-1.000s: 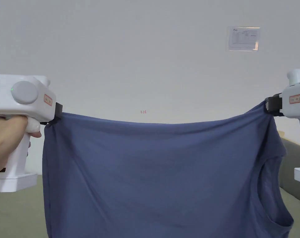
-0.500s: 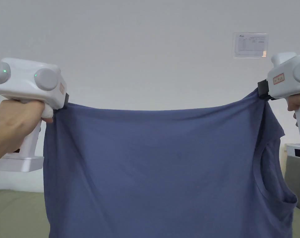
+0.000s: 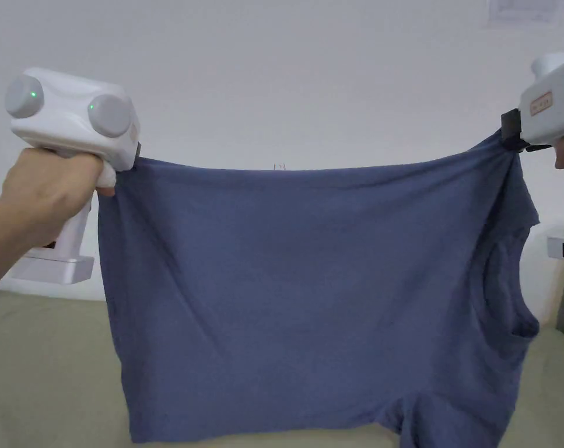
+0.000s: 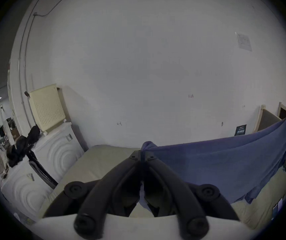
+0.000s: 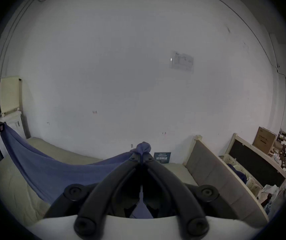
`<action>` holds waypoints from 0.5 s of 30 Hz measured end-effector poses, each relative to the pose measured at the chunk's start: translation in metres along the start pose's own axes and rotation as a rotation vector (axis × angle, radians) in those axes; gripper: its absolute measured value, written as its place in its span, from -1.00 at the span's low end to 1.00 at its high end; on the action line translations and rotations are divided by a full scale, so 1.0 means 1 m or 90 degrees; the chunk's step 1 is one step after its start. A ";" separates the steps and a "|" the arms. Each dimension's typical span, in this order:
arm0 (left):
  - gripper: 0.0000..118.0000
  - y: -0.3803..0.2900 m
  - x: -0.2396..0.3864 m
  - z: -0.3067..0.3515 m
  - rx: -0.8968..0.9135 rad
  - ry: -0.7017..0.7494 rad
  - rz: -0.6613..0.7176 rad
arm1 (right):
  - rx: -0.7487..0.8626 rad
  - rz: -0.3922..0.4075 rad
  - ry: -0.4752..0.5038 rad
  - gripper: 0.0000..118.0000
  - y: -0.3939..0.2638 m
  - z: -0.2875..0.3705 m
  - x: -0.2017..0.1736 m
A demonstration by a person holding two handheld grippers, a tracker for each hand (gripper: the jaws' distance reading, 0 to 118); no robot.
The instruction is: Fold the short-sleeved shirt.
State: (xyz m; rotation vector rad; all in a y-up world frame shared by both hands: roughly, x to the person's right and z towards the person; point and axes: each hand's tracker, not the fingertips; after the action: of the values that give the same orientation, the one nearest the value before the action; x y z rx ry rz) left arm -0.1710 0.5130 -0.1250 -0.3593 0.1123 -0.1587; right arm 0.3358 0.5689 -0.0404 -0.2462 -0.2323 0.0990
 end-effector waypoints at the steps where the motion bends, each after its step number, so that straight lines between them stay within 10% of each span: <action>1: -0.96 -0.013 0.005 -0.010 -0.013 -0.002 -0.003 | -0.006 -0.002 0.002 -1.00 -0.011 -0.010 0.001; 15: -0.96 -0.260 0.019 -0.019 -0.198 -0.091 -0.031 | -0.199 0.002 0.085 -1.00 -0.271 0.036 0.000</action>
State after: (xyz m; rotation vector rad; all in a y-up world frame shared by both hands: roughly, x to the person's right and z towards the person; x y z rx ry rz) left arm -0.1900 0.2632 -0.0509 -0.6827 -0.0137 -0.1641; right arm 0.3457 0.3153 0.0615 -0.5622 -0.1138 0.0490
